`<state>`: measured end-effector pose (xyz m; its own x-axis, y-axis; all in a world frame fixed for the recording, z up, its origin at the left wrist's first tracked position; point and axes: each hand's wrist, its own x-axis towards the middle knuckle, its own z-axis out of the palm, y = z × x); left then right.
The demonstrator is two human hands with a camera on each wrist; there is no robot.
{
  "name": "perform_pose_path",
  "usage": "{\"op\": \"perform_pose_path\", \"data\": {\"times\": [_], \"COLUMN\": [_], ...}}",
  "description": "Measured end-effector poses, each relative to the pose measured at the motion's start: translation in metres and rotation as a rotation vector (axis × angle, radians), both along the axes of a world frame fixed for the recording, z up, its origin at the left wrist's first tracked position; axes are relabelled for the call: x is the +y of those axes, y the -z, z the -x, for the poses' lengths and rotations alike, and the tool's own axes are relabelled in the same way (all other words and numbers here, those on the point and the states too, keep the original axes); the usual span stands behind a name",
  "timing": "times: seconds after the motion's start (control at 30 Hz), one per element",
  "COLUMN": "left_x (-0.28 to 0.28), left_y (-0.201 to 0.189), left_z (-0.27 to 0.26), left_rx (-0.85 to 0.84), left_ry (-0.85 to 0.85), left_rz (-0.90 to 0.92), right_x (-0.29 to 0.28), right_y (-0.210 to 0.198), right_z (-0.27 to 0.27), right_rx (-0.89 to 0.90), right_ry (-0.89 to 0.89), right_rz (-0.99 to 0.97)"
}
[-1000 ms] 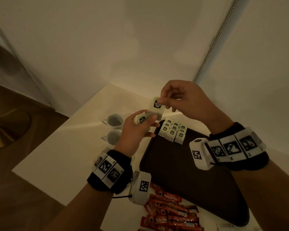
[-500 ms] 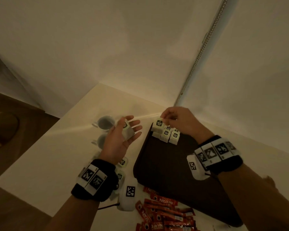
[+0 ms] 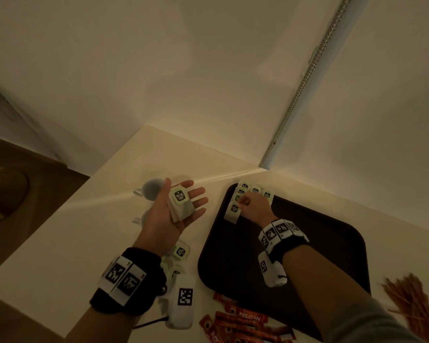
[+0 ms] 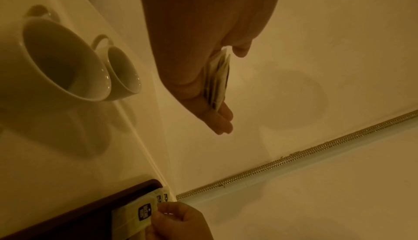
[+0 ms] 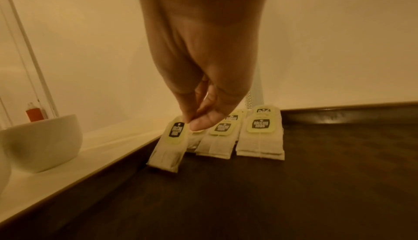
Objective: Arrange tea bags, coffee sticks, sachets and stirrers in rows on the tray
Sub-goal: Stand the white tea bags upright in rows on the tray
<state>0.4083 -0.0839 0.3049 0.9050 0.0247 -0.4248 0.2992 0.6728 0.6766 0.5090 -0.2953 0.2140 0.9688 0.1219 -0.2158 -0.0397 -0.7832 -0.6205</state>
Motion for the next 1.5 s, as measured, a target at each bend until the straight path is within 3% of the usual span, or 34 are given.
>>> {"op": "perform_pose_path", "data": {"times": [0.3,0.43,0.53,0.6,0.7,0.87,0.93,1.03,1.17,1.5], "left_x": [0.002,0.000,-0.004,-0.009,-0.015,-0.016,-0.018,-0.022,-0.029,-0.032], "left_y": [0.001,0.000,-0.001,-0.005,-0.012,-0.019,-0.018,-0.019,-0.025,-0.030], "left_z": [0.001,0.000,0.001,0.001,0.001,0.002,0.004,0.003,0.004,0.010], "left_rx": [0.017,0.054,0.058,0.042,-0.006,-0.090,-0.133,-0.172,-0.225,-0.279], "left_ry": [0.078,0.140,0.187,0.205,0.232,0.256,0.189,0.066,0.081,0.122], "left_rz": [0.005,-0.004,-0.059,-0.064,-0.024,-0.044,-0.081,-0.111,-0.120,-0.020], "right_x": [0.000,0.012,0.036,0.049,0.061,0.054,0.050,0.050,0.053,0.055], "right_y": [0.007,-0.017,-0.064,-0.093,-0.113,-0.133,-0.149,-0.179,-0.208,-0.222], "right_z": [-0.011,-0.007,0.014,0.032,0.045,0.041,0.040,0.042,0.046,0.050], "right_rx": [-0.017,-0.134,-0.226,-0.244,-0.350,-0.433,-0.469,-0.475,-0.466,-0.456], "right_ry": [0.038,0.109,-0.089,-0.304,-0.494,-0.405,-0.409,-0.449,-0.493,-0.486], "right_rz": [0.049,-0.141,-0.391,-0.435,-0.325,-0.350,-0.339,-0.250,-0.133,-0.075]}}
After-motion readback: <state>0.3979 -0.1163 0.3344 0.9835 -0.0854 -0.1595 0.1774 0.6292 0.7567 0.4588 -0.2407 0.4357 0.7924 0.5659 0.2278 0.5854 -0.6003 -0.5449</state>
